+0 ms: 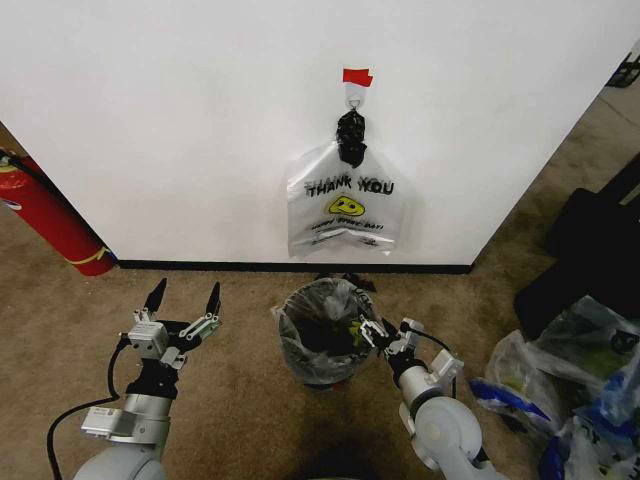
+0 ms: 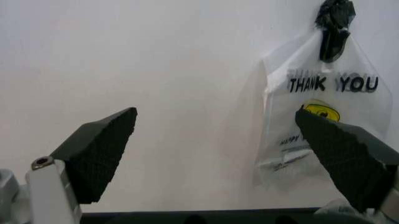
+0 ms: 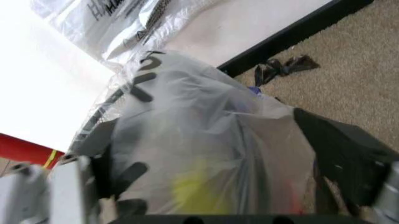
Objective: Pick up the garbage bag from the wall and place it over the trash bin.
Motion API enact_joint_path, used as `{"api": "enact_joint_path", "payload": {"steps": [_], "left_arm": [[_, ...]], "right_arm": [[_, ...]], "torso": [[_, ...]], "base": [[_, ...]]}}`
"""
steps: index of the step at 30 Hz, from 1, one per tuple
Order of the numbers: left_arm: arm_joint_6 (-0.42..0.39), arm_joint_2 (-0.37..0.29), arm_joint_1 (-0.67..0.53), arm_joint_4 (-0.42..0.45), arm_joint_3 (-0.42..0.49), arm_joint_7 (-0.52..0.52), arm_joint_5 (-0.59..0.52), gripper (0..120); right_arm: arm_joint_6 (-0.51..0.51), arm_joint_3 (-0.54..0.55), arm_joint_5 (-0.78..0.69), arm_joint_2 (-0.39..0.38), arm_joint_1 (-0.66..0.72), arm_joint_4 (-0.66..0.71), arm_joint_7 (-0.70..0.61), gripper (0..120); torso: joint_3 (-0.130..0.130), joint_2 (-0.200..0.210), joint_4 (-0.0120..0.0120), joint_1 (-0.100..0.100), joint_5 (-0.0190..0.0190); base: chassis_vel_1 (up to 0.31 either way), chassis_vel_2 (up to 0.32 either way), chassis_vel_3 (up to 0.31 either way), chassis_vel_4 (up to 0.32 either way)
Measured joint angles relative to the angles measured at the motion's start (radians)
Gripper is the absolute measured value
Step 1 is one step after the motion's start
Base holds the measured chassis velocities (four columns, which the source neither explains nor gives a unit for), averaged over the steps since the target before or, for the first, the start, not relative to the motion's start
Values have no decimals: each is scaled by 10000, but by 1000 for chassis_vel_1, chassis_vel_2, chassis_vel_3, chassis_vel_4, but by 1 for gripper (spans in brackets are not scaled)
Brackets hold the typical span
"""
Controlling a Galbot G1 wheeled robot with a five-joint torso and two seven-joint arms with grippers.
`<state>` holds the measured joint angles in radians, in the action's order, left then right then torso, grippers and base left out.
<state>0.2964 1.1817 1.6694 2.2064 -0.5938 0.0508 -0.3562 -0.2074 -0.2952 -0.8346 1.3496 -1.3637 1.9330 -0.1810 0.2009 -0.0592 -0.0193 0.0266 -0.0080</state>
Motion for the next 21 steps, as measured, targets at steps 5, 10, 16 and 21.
{"api": "enact_joint_path", "payload": {"steps": [5,10,16,21], "left_arm": [[-44,-99,125,135,226,-13,90,100],[-636,-703,-29,442,1121,29,52,100],[-1644,-1895,-1071,350,2644,331,319,100],[-2579,-2993,-2575,-6,4642,652,-119,100]], "right_arm": [[92,-21,93,-64,35,-117,38,100],[169,-50,-44,-141,53,-152,57,100],[172,-59,-127,-136,71,-151,12,100],[156,-59,-247,-35,76,-122,-86,100]], "torso": [[0,0,2,0,0],[0,0,1,0,0],[1,0,-1,0,-4],[1,0,-2,0,-1]], "base": [[0,0,0,0],[0,0,0,0],[0,0,0,0],[0,0,0,0]]}}
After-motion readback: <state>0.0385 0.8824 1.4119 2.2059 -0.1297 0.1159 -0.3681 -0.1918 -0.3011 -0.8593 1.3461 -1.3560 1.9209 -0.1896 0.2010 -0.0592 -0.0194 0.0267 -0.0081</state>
